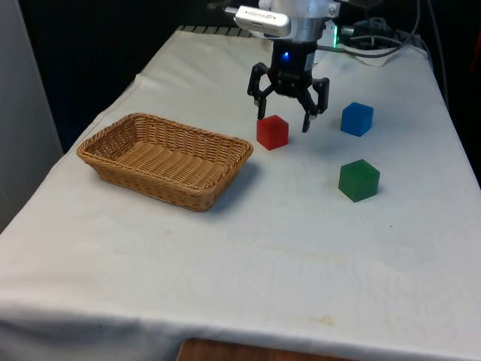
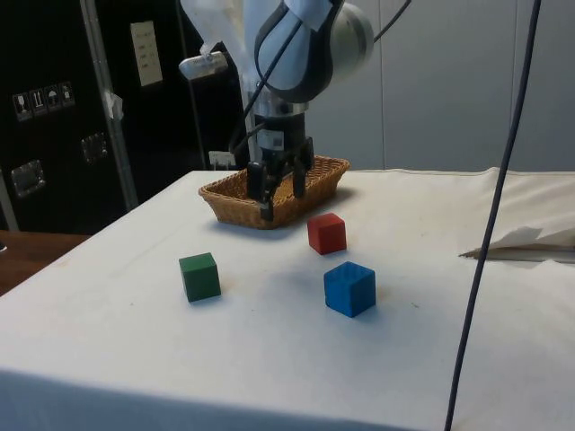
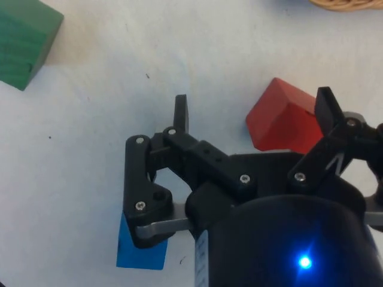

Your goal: Pick up exactly two blocks and place them into the basket.

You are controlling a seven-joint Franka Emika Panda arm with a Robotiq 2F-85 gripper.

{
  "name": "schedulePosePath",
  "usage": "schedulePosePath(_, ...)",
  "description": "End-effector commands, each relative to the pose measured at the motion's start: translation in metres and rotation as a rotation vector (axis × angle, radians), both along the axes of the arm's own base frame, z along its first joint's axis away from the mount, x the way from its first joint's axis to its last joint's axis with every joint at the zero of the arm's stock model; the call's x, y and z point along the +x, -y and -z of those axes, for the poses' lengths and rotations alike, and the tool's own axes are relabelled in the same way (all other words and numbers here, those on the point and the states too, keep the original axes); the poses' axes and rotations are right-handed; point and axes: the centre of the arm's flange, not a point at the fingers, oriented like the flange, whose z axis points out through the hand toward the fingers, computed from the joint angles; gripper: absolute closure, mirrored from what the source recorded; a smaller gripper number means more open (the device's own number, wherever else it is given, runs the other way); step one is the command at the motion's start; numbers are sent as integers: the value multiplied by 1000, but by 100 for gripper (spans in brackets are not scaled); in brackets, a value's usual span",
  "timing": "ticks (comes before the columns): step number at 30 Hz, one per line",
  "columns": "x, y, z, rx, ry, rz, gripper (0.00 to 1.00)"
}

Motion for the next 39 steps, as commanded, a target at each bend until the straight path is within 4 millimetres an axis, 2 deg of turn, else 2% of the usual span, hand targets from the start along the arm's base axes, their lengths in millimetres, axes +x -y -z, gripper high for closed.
schedulePosePath(1, -1, 0, 0, 1, 4, -1, 0)
schedulePosePath(15, -22, 22, 9, -3, -11, 16, 0)
schedulePosePath(39, -35, 24, 25, -16, -18, 155, 0)
